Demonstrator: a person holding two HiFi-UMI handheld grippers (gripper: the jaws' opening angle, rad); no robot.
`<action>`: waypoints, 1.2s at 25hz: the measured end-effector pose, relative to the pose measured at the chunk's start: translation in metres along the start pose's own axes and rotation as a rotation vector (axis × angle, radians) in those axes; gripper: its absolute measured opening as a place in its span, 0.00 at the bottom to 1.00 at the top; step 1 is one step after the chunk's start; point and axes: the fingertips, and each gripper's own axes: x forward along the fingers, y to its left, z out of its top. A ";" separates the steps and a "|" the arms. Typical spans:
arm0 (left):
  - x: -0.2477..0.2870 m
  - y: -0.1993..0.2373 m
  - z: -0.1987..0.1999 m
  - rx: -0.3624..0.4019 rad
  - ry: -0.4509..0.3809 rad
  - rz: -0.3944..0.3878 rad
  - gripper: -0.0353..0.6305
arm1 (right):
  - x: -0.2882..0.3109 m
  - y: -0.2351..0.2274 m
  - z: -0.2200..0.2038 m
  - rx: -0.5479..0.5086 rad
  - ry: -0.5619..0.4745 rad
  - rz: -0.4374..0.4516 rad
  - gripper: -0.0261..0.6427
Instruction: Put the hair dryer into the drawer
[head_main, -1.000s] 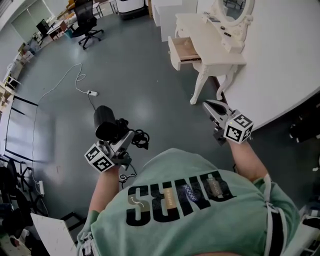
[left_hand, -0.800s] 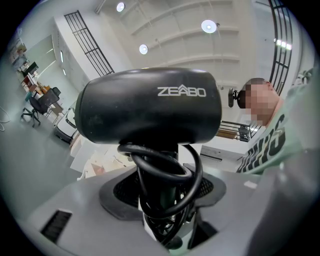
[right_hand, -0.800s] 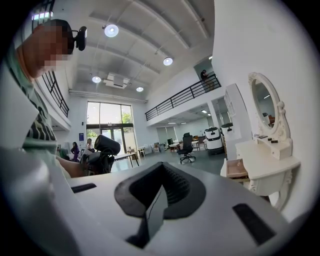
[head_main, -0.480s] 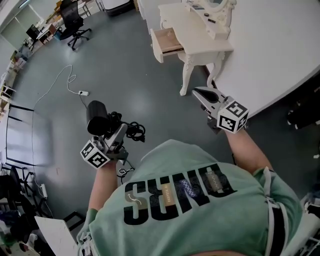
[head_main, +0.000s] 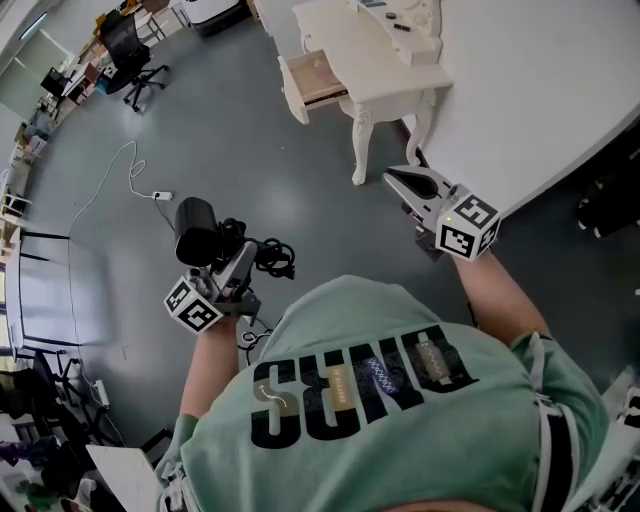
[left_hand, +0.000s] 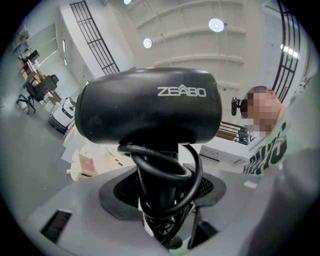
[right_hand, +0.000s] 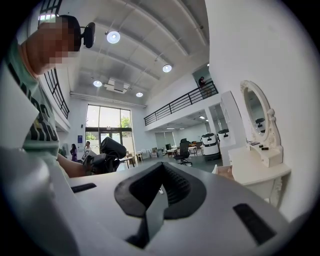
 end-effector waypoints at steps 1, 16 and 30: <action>0.002 0.002 0.000 -0.001 0.006 -0.004 0.44 | 0.000 -0.002 -0.002 0.004 0.002 -0.004 0.02; 0.069 0.217 0.074 -0.018 0.056 -0.167 0.44 | 0.178 -0.099 -0.009 -0.020 0.067 -0.134 0.02; 0.123 0.443 0.194 -0.013 0.123 -0.165 0.44 | 0.383 -0.223 0.016 0.034 0.105 -0.253 0.02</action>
